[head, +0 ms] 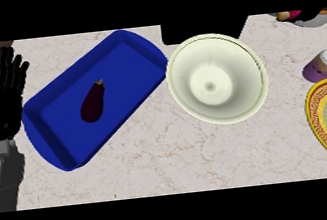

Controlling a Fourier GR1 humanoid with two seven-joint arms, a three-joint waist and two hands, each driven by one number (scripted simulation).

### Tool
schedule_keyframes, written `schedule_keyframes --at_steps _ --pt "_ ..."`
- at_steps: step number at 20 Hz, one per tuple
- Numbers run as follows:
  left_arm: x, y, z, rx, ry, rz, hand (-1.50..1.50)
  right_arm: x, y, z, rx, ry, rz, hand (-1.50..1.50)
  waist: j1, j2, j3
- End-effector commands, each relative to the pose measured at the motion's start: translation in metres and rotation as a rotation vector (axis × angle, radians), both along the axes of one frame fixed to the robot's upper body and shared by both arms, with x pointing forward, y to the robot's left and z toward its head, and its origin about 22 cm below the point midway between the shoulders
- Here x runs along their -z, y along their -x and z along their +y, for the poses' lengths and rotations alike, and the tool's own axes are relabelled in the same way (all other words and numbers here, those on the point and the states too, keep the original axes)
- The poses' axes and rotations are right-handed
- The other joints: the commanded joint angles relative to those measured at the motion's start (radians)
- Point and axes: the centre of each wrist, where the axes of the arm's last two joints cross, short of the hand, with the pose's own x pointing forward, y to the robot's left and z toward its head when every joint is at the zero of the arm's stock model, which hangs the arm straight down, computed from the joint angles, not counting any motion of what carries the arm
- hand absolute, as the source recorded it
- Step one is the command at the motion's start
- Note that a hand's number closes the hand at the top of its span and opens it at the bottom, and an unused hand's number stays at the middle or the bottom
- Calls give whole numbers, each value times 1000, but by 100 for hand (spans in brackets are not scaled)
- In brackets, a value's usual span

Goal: Pick the cupcake from the plate and place it in the bowl

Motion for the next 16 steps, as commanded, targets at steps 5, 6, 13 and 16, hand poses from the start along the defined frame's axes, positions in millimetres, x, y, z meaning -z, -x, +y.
schedule_keyframes --at_steps 5,6,13,16 --pt "7 10 16 -28 -4 -10 0 59 -5 50 -234 6 200 150 -23 -2 0" --pt "6 10 13 -43 14 9 0 62 -4 57 -229 27 180 150 -32 -7 1" --pt "7 14 9 -42 -19 3 0 123 1 88 -56 98 231 150 -31 -5 1" --pt "3 13 8 -33 -1 12 0 140 4 104 -56 72 331 -150 -31 -7 1"
